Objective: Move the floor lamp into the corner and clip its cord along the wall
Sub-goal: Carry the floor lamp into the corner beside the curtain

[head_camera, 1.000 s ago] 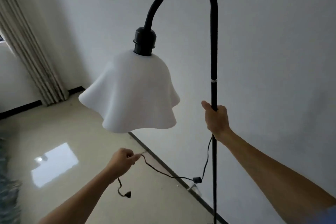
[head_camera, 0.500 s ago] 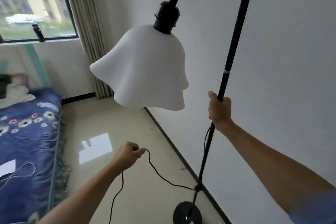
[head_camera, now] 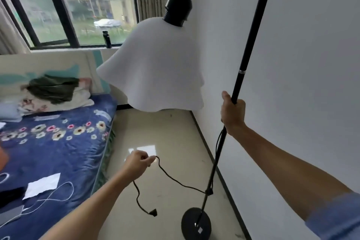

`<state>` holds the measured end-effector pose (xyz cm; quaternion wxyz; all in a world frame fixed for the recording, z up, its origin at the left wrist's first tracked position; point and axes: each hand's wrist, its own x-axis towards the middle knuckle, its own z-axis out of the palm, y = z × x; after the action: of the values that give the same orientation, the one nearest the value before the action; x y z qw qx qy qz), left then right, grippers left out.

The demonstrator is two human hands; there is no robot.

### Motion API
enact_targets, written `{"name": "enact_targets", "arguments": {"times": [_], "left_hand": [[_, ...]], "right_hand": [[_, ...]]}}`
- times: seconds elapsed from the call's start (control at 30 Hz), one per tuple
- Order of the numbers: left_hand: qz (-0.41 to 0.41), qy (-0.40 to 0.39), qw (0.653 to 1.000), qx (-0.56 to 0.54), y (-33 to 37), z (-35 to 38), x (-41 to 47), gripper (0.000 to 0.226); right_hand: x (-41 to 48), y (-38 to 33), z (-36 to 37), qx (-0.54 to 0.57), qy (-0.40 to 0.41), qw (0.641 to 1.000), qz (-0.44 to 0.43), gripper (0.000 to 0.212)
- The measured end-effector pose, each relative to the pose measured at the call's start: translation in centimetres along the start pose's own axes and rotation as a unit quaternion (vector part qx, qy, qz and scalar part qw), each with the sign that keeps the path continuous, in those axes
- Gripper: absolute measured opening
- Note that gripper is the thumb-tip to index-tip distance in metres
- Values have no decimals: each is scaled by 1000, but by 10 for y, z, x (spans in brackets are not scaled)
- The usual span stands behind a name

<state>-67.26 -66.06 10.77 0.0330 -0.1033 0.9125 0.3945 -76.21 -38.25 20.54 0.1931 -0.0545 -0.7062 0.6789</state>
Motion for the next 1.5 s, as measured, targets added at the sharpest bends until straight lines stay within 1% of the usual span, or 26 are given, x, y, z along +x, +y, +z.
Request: {"name": "enact_targets", "arguments": {"times": [0.1,0.27,0.43,0.63,0.83,0.9,1.03,1.2,1.33,1.5], "left_hand": [[-10,13,1000,-5,-7,-17,50,43],[-32,34,999,-23,-33,-47,168,43],[-33,14,999,-8,-50,-84,290,41],[-14,6,1000,24,-33,-133,440,41],[-16,-10,1000,12,-19,-141,591,41],[-12,1,1000,13,-15,-142,644,43],[-33,7,999,14,-2,-147,744,45],[-34,15,999,16,18,-163,858,44],[-38,18,999,8,27,-167,944,42],[-33,-6,999,1,23,-162,1064,43]], "right_hand": [[50,9,52,-1,-23,1000,-5,51],[140,36,141,-2,-35,999,-12,52],[234,65,234,-10,-39,999,-11,56],[344,78,320,-34,-5,999,-20,56],[468,109,390,-28,3,1000,-14,58],[511,121,415,-29,-4,999,-17,59],[603,145,461,-19,-12,1000,-11,60],[705,155,520,-22,-21,1000,1,58],[781,170,561,-17,-23,999,-16,58],[872,203,621,-7,-22,1000,-13,59]]}}
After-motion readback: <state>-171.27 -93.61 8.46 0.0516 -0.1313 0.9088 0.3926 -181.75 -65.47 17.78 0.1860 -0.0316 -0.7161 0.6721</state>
